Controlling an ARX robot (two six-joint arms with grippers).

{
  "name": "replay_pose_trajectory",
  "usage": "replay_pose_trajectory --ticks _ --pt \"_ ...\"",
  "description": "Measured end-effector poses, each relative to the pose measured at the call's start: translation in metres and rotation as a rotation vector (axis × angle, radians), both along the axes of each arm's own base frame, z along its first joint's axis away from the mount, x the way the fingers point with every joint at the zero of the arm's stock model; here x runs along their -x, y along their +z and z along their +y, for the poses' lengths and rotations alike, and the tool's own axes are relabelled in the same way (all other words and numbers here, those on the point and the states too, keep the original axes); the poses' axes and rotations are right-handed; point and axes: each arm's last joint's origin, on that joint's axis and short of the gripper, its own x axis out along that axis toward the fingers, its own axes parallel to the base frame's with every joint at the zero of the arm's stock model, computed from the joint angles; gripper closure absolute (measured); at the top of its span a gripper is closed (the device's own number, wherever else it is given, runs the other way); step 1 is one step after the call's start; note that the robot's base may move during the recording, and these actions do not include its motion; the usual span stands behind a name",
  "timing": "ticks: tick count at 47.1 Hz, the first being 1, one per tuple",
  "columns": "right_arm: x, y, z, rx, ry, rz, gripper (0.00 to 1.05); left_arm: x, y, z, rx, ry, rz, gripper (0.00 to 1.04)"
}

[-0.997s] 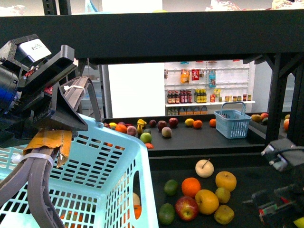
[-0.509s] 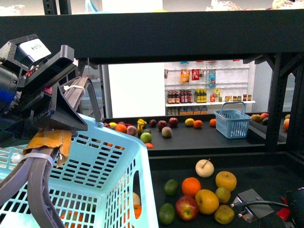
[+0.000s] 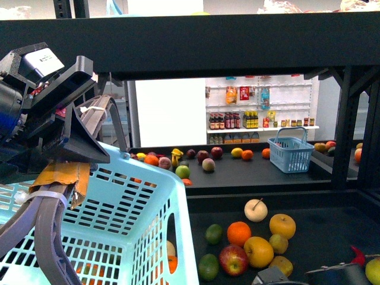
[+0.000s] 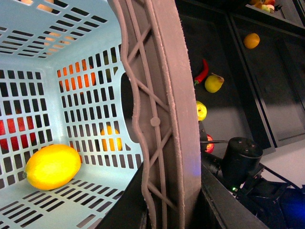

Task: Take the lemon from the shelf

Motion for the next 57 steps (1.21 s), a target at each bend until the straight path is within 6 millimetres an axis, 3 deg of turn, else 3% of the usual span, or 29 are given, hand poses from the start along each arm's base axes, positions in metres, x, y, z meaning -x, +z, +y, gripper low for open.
replay_pose_trajectory --ticks 4,12,28,57 --pt "-0.001 -0.009 0.020 -0.005 0.033 0.010 0.08 0.000 0.000 0.000 0.000 0.000 0.000 0.88" --pt "-0.003 -0.022 0.039 -0.006 0.064 0.021 0.08 0.000 0.000 0.000 0.000 0.000 0.000 0.88" --pt "-0.010 -0.048 0.058 0.005 0.086 0.028 0.08 0.000 0.000 0.000 0.000 0.000 0.000 0.88" --pt "-0.032 -0.072 0.098 0.065 0.165 -0.025 0.08 0.000 0.000 0.000 0.000 0.000 0.000 0.88"
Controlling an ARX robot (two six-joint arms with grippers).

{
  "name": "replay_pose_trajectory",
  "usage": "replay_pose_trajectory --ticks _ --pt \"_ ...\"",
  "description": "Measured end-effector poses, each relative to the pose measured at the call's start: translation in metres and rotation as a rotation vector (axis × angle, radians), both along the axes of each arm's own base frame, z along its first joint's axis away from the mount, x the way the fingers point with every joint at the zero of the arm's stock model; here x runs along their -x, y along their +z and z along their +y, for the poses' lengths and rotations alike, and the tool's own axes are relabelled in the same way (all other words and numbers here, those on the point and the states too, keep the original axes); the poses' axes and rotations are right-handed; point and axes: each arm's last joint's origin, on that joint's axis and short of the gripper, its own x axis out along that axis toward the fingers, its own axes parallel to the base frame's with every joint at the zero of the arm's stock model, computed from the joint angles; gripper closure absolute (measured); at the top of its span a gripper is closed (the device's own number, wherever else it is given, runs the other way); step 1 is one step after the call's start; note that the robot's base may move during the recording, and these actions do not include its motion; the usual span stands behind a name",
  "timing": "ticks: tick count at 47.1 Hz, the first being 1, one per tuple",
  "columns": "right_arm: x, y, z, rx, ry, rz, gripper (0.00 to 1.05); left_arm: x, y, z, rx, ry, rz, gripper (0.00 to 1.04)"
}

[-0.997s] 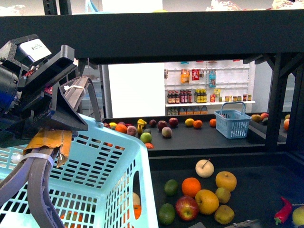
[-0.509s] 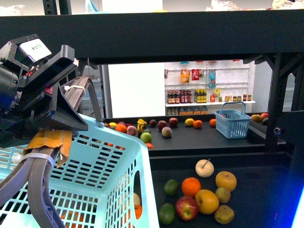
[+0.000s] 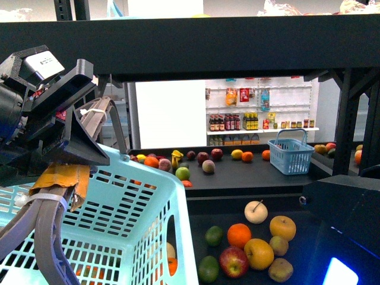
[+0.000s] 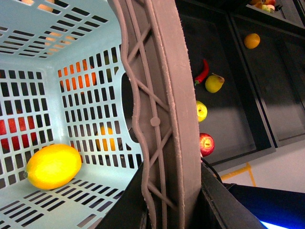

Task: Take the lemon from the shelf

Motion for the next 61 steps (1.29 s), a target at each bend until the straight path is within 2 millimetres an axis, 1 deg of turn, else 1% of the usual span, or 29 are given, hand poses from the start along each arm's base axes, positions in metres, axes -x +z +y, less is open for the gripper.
replay_pose_trajectory --ticks 19,29,61 --pt "-0.018 -0.017 0.007 0.091 0.043 0.005 0.08 0.000 0.000 0.000 0.000 0.000 0.000 0.88" --pt "-0.031 -0.023 0.002 0.129 0.033 0.013 0.08 0.000 0.000 0.000 0.000 0.000 0.000 0.88" --pt "-0.039 -0.029 0.009 0.158 0.055 0.028 0.08 0.000 0.000 0.000 0.000 0.000 0.000 0.88"
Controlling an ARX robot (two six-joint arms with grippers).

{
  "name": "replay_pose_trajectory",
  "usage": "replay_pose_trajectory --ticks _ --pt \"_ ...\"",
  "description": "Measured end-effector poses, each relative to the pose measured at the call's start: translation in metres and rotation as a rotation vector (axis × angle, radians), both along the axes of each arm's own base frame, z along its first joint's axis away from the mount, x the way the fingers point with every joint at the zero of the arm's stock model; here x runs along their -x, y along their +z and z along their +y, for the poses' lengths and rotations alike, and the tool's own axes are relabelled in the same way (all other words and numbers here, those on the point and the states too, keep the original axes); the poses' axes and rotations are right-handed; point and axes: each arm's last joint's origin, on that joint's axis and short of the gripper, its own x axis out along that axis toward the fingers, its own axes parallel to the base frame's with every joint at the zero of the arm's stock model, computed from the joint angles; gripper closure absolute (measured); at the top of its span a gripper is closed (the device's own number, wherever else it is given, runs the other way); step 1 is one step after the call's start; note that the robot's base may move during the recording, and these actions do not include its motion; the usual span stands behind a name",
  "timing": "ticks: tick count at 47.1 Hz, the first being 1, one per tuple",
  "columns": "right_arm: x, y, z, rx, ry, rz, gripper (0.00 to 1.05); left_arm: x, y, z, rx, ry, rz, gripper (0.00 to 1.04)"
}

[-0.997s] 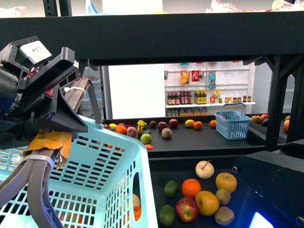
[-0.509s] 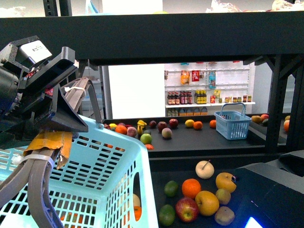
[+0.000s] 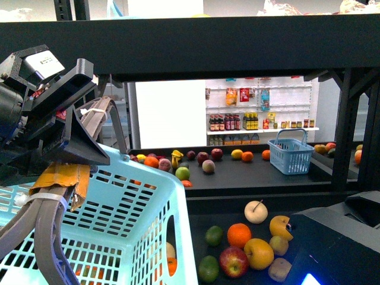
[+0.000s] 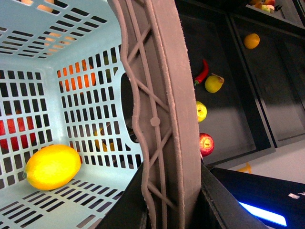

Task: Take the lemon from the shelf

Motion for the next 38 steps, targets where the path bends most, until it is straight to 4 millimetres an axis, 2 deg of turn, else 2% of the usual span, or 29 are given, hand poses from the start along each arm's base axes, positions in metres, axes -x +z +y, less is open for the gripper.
replay_pose_trajectory --ticks 16,38 --pt "-0.010 -0.001 0.002 0.004 -0.007 0.002 0.08 0.000 0.000 0.000 0.000 0.000 0.000 0.88" --pt "-0.012 -0.002 0.003 0.009 -0.010 0.019 0.08 0.000 0.000 0.000 0.000 0.000 0.000 0.88"
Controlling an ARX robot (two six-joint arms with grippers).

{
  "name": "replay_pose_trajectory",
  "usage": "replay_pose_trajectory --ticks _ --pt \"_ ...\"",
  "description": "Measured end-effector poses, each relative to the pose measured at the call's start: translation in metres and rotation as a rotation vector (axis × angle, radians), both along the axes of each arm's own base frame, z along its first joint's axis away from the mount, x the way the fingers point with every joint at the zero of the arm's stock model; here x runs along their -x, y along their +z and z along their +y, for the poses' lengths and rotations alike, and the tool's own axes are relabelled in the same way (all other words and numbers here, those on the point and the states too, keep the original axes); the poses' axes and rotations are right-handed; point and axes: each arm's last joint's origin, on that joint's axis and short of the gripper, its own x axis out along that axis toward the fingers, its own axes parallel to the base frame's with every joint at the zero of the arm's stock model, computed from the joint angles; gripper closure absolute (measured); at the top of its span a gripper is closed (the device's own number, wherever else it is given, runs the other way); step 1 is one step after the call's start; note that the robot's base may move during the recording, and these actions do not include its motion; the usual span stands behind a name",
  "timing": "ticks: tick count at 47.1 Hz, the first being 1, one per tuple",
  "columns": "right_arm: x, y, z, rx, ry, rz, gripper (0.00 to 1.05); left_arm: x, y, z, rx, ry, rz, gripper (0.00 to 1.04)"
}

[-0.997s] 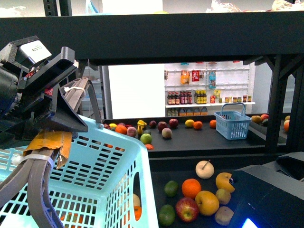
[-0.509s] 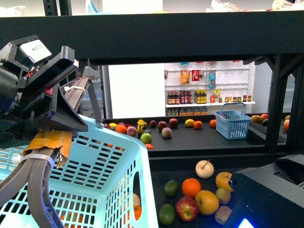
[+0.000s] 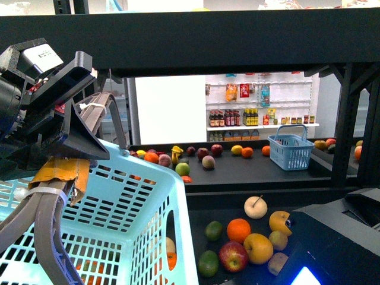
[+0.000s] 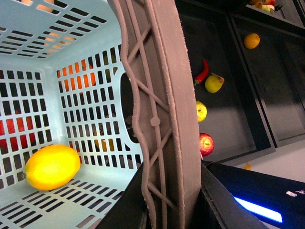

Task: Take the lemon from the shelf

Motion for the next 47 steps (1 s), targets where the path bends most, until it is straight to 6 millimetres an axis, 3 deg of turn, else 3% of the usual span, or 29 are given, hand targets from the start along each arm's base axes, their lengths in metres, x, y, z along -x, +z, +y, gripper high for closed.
replay_pose_trajectory --ticks 11,26,47 --pt "0.0006 -0.0008 0.0003 -0.003 0.000 0.005 0.08 0.0000 0.0000 0.0000 0.000 0.000 0.000 0.88" --pt "0.0010 -0.0010 0.0008 -0.015 -0.013 0.017 0.48 0.0000 0.0000 0.0000 0.000 0.000 0.000 0.88" --pt "0.0054 0.0047 -0.0057 -0.036 -0.024 0.023 0.50 0.0000 0.0000 0.0000 0.000 0.000 0.000 0.88"
